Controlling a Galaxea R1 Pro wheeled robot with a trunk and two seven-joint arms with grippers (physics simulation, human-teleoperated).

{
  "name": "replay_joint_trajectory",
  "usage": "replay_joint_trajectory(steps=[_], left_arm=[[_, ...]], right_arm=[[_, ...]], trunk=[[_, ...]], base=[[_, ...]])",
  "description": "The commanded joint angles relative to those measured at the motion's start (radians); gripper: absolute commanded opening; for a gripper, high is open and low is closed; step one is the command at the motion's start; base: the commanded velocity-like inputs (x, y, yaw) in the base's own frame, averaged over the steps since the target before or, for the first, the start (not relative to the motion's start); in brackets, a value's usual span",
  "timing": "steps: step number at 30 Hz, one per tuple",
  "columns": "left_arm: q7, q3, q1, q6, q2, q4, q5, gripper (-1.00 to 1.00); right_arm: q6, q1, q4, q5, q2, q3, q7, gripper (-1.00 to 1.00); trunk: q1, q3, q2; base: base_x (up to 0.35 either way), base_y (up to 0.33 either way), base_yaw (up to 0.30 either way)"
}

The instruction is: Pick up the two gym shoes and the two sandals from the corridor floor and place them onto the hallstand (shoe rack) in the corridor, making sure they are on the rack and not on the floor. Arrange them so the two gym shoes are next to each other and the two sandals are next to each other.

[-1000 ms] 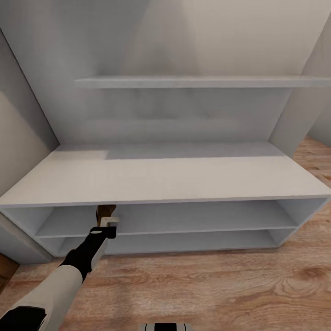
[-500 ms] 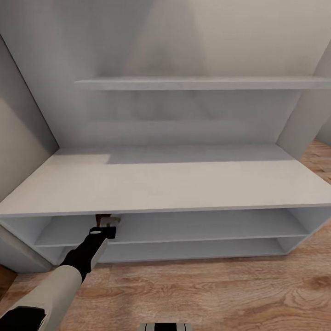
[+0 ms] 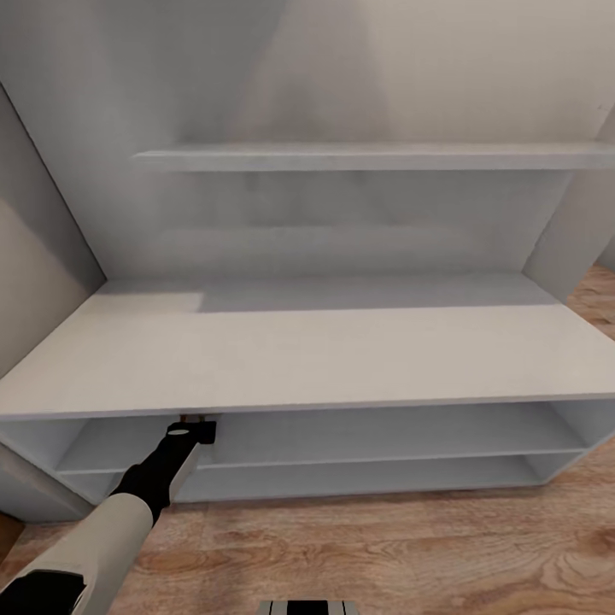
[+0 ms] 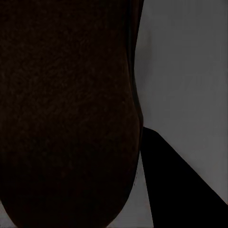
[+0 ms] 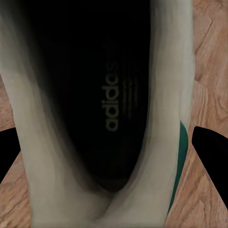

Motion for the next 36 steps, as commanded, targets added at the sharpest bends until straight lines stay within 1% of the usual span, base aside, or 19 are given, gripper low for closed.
replay_joint_trajectory(steps=[1,7,8,20,25,36], left_arm=[[0.007,-0.008,0.000,0.006,0.002,-0.002,0.007,-1.00],[0.008,-0.008,0.000,0.005,0.005,-0.002,0.006,-1.00],[0.008,-0.008,-0.001,0.006,0.007,-0.002,0.007,1.00],[0.011,-0.008,-0.002,0.006,0.010,0.000,0.005,1.00],[0.010,-0.008,-0.003,0.007,0.012,-0.001,0.005,1.00],[0.010,-0.008,-0.002,0.006,0.008,-0.002,0.006,1.00]], right_arm=[[-0.004,0.000,0.000,-0.010,0.000,0.003,0.000,-1.00],[-0.004,0.000,0.001,-0.010,0.000,0.003,0.000,-1.00],[-0.003,0.000,0.001,-0.010,0.000,0.003,0.000,-1.00],[-0.002,0.000,0.002,-0.010,0.000,0.003,0.000,-1.00],[-0.002,0.000,0.002,-0.010,0.000,0.003,0.000,-1.00],[-0.002,0.000,0.002,-0.010,0.000,0.003,0.000,-1.00]], trunk=[[0.000,-0.001,0.000],[0.000,-0.001,0.000],[0.000,-0.001,0.000],[0.000,-0.001,0.000],[0.000,-0.001,0.000],[0.000,-0.001,0.000]], base=[[0.043,0.009,0.000],[0.014,0.003,0.000],[0.002,0.000,0.000],[0.000,0.000,0.000],[-0.229,0.000,0.000],[-0.327,-0.004,0.000]])
